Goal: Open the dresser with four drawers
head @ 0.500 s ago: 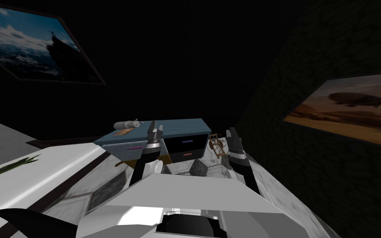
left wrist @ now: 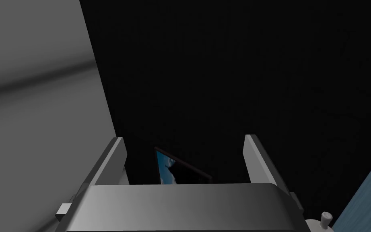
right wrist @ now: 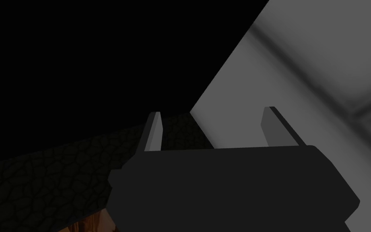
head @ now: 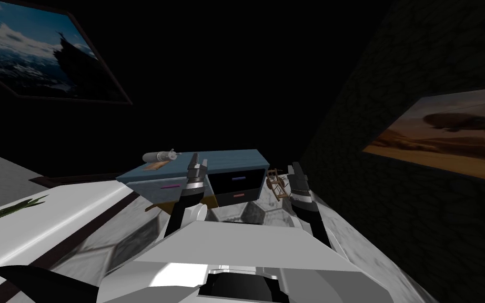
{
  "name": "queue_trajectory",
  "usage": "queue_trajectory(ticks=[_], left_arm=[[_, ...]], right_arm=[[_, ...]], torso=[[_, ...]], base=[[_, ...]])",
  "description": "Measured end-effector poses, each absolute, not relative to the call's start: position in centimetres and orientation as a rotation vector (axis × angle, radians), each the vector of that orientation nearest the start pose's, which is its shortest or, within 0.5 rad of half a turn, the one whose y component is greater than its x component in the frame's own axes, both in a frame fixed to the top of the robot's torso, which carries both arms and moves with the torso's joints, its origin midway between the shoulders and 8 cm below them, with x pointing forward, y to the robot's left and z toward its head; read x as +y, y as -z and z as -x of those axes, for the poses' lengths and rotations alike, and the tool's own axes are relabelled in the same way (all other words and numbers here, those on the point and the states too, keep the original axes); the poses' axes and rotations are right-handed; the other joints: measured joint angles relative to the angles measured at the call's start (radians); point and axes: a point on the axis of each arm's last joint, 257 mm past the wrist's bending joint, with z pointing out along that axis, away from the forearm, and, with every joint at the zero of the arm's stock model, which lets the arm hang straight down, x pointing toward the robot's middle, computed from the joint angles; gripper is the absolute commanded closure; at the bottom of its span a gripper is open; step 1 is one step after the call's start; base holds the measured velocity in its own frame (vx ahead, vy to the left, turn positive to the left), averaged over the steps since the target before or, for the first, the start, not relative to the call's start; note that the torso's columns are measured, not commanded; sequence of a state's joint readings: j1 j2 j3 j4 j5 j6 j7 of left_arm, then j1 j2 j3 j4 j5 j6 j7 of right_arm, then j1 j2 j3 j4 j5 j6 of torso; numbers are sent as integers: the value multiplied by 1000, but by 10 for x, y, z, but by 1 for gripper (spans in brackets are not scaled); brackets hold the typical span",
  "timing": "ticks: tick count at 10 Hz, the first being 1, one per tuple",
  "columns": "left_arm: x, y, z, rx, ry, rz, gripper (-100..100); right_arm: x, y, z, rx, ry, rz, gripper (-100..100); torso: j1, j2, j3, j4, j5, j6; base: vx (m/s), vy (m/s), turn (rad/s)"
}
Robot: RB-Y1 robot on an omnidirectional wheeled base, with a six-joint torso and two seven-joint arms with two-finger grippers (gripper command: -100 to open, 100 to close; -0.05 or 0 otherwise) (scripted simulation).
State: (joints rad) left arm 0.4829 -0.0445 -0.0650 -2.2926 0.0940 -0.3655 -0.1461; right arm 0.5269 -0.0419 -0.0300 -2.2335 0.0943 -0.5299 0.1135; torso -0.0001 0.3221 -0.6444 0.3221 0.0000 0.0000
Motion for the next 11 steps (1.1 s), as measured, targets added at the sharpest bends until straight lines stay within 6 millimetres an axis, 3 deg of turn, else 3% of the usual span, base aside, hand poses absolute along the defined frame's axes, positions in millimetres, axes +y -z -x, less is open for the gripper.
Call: queue_trajectory(ticks=[4,5,7,11], left_arm=[[271,-9,-366,644,1281,781,0],[271,-9,-366,644,1281,781,-100],[266,-2,-369,696,1278,753,-100],[261,23,-382,808,1261,716,-100]], right_arm=[[-278,0,-346,755,-1094,-546,0],[-278,0,-346,755,-1094,-546,0],[-278,1,-346,756,-1093,-547,0],[-278,1,-346,756,-1093,-547,0]], torso=[[0,296,-590,295,0,0],[0,369,-738,369,0,0],[-1,412,-826,412,0,0],[0,415,-832,416,0,0]], base=[[0,0,0],[11,-8,4],[15,-26,6],[27,-42,10]])
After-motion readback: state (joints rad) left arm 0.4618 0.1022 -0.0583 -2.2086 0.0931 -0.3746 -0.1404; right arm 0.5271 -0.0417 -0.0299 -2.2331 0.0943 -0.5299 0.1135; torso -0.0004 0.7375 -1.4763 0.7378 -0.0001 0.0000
